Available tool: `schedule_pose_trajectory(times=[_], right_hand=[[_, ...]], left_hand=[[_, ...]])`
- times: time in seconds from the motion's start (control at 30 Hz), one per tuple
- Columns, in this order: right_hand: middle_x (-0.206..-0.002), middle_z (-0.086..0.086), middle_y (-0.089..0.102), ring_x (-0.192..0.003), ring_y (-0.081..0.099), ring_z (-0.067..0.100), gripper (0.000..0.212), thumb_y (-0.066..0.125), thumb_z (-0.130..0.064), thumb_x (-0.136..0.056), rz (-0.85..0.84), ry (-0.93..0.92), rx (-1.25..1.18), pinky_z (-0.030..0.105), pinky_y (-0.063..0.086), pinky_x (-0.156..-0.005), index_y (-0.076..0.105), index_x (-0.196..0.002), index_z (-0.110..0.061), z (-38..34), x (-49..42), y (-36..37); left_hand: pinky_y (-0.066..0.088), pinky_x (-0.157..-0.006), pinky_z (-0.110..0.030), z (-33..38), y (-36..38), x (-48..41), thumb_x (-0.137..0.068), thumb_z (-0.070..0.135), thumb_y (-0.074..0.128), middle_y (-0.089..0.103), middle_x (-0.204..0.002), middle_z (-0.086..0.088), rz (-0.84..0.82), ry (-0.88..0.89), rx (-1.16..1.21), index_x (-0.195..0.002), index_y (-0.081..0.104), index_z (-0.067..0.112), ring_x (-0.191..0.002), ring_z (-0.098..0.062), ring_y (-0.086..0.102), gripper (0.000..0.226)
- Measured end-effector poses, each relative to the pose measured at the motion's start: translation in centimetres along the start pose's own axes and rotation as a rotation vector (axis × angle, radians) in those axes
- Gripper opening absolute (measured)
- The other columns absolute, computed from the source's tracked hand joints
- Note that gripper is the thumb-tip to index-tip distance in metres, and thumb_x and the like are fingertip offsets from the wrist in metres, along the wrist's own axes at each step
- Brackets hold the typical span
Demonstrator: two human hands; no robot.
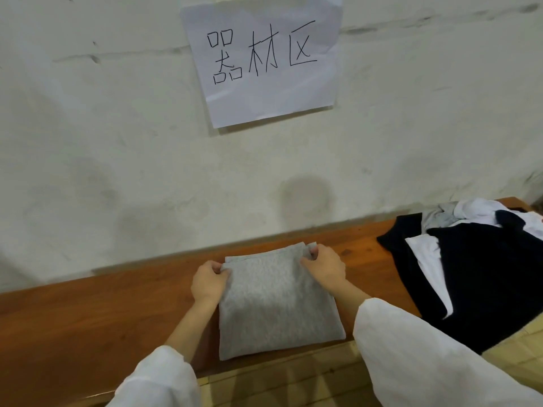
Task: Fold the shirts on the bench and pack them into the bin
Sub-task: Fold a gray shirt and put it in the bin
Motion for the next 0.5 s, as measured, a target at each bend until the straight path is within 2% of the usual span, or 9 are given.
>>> schedule_pose_trajectory(times=[0.1, 0.23, 0.33, 0.4, 0.5], right_hand=[[-0.095, -0.004, 0.064, -0.097, 0.059, 0.019, 0.017, 0.055, -0.036, -0.091, 0.046, -0.007, 0.043, 0.033, 0.033, -0.083, 0.062, -0.099, -0.023, -0.1, -0.2, 0.3], [-0.097, -0.005, 0.062, -0.095, 0.056, 0.018, 0.015, 0.053, -0.033, -0.093, 0.248, -0.088, -0.035, 0.035, 0.035, -0.089, 0.059, -0.101, -0.021, -0.1, 1.0, -0.9], [-0.09, -0.006, 0.059, -0.087, 0.054, 0.014, 0.011, 0.056, -0.03, -0.092, 0.425, -0.224, -0.053, 0.029, 0.032, -0.083, 0.058, -0.096, -0.02, -0.6, 2.7, -2.8], [-0.095, -0.006, 0.06, -0.09, 0.053, 0.014, 0.014, 0.057, -0.031, -0.092, 0.432, -0.267, 0.043, 0.029, 0.032, -0.085, 0.059, -0.1, -0.02, -0.7, 2.6, -3.1], [-0.112, -0.001, 0.057, -0.103, 0.052, 0.019, 0.027, 0.054, -0.034, -0.094, 0.287, -0.19, 0.107, 0.033, 0.036, -0.091, 0.055, -0.117, -0.019, -0.2, 1.0, -2.6]], left_hand=[[0.046, -0.072, -0.037, 0.1, -0.2, 0.4, -0.086, 0.018, 0.064, 0.06, -0.081, -0.001, 0.037, 0.042, 0.062, -0.081, 0.054, 0.016, -0.082, -0.027, 0.06, 0.011], [0.046, -0.068, -0.04, 1.1, -1.3, 1.4, -0.089, 0.012, 0.058, 0.059, -0.078, -0.004, 0.128, 0.185, 0.156, -0.085, 0.051, 0.016, -0.076, -0.025, 0.057, 0.009], [0.045, -0.07, -0.038, 2.9, -1.6, 1.4, -0.09, 0.01, 0.056, 0.058, -0.079, 0.0, 0.152, 0.297, 0.13, -0.09, 0.049, 0.019, -0.075, -0.023, 0.057, 0.011], [0.047, -0.074, -0.039, 3.4, -0.6, 0.7, -0.09, 0.01, 0.056, 0.057, -0.082, 0.001, 0.084, 0.317, 0.039, -0.101, 0.051, 0.018, -0.08, -0.025, 0.059, 0.015], [0.047, -0.088, -0.045, 3.3, 1.0, 0.1, -0.09, 0.01, 0.055, 0.059, -0.097, -0.003, 0.001, 0.244, -0.082, -0.126, 0.048, 0.012, -0.1, -0.03, 0.059, 0.037]])
Point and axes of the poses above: each hand's wrist, its own x-axis away from the middle knuckle, its own y-axis out of the palm, z = x × y, the point moved 8 cm from there along -x, towards the middle knuckle
